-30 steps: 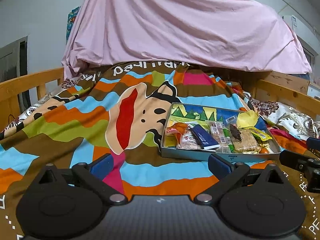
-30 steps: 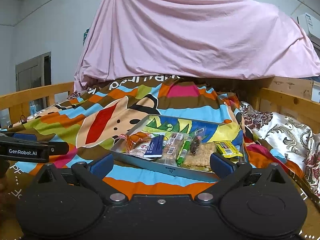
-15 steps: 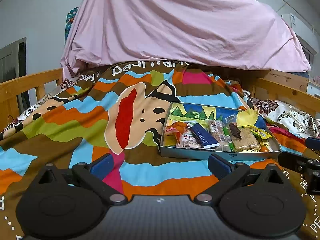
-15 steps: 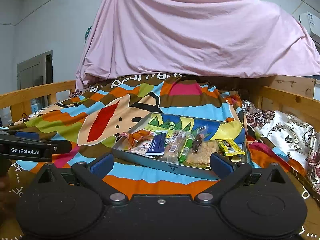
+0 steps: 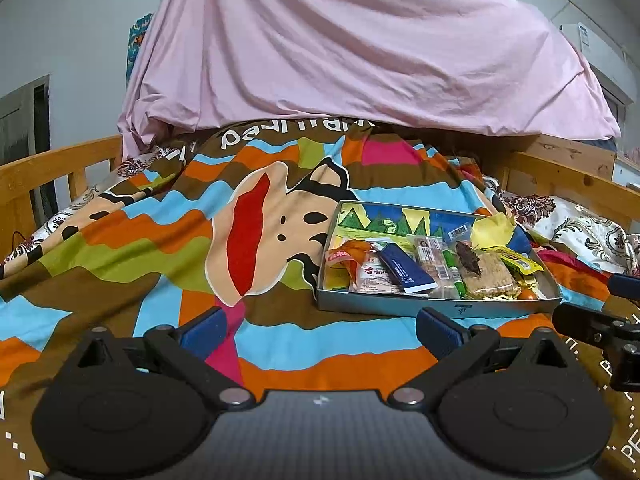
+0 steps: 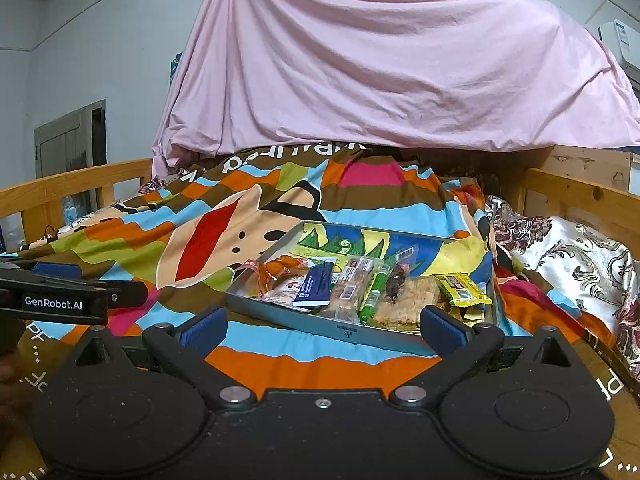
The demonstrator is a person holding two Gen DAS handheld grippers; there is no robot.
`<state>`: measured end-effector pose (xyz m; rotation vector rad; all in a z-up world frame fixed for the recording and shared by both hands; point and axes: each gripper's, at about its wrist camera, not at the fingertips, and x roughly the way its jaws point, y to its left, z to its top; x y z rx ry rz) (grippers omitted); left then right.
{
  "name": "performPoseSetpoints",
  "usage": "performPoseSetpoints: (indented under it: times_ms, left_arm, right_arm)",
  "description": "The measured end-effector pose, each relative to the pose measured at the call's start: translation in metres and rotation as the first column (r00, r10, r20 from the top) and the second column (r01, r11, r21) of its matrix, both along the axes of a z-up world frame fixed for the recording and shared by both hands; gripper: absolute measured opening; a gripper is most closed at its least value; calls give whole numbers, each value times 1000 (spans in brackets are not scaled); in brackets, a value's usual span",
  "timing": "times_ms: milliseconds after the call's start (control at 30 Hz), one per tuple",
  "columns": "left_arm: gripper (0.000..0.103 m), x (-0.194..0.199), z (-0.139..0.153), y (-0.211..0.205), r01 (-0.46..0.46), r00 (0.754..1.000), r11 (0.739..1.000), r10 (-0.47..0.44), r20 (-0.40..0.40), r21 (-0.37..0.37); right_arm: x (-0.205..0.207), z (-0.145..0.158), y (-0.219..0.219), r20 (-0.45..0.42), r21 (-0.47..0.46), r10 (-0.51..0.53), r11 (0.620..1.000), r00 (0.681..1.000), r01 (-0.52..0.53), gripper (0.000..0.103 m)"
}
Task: Organize snacks
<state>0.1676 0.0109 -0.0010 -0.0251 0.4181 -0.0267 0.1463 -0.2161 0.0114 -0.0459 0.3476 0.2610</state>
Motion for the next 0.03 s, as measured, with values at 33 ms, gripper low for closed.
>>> performPoseSetpoints:
  times_ms: [33]
  left_arm:
    - [102,0,0,0,1,1000,1000,-1,0,-1]
  right_arm:
    - [0,-1,1,-2,0,1,1000,1000,-1,102]
